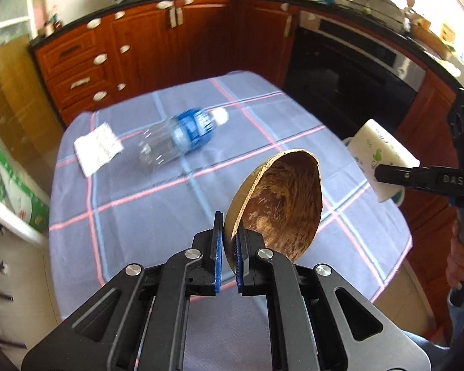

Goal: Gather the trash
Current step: 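Lift the coconut bowl and paper cup and carry them over the teal bin, then open both tools over the teal bin to drop bowl and cup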

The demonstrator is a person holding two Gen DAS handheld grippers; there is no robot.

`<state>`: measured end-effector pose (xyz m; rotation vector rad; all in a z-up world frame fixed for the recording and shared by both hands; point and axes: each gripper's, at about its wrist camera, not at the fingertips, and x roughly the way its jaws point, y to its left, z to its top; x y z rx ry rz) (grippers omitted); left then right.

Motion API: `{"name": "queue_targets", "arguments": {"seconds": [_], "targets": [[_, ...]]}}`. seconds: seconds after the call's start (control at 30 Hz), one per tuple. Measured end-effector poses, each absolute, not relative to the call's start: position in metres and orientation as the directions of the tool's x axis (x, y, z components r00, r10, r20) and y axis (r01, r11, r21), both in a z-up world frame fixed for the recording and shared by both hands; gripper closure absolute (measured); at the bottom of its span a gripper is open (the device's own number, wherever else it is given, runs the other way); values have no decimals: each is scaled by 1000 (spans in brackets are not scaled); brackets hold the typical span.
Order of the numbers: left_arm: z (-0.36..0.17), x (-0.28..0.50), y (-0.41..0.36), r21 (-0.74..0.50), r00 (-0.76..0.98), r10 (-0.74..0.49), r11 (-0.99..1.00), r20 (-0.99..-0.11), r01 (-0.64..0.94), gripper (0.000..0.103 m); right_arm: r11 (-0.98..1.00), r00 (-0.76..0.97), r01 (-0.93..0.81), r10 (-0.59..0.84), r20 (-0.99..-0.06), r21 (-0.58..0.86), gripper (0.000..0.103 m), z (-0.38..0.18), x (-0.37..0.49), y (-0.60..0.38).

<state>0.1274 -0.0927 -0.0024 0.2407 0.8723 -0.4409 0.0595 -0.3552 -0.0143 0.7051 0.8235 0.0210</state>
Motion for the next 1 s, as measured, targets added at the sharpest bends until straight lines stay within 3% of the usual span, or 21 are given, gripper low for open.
{"name": "queue_targets", "arguments": {"seconds": [0.37, 0.57, 0.8, 0.9, 0.97, 1.0], "targets": [[-16, 142, -282, 19, 398, -374, 708, -837, 706, 96, 650, 702, 484, 111, -703, 586, 96, -52, -1, -496], [-54, 147, -375, 55, 337, -332, 635, -881, 770, 96, 554, 671, 570, 114, -733, 607, 96, -101, -13, -550], [-101, 162, -429, 96, 307, -250, 612, -918, 785, 96, 492, 650, 591, 178, -739, 639, 90, -143, -4, -573], [-110, 170, -436, 131, 331, -215, 625, -919, 769, 92, 462, 632, 629, 167, -757, 626, 64, -150, -4, -582], [-114, 176, -439, 141, 333, -199, 627, -922, 766, 75, 423, 651, 634, 159, -742, 647, 24, -151, -10, -585], [-116, 177, -440, 134, 324, -202, 625, -924, 769, 69, 403, 670, 627, 158, -725, 667, 20, -151, -15, -585]]}}
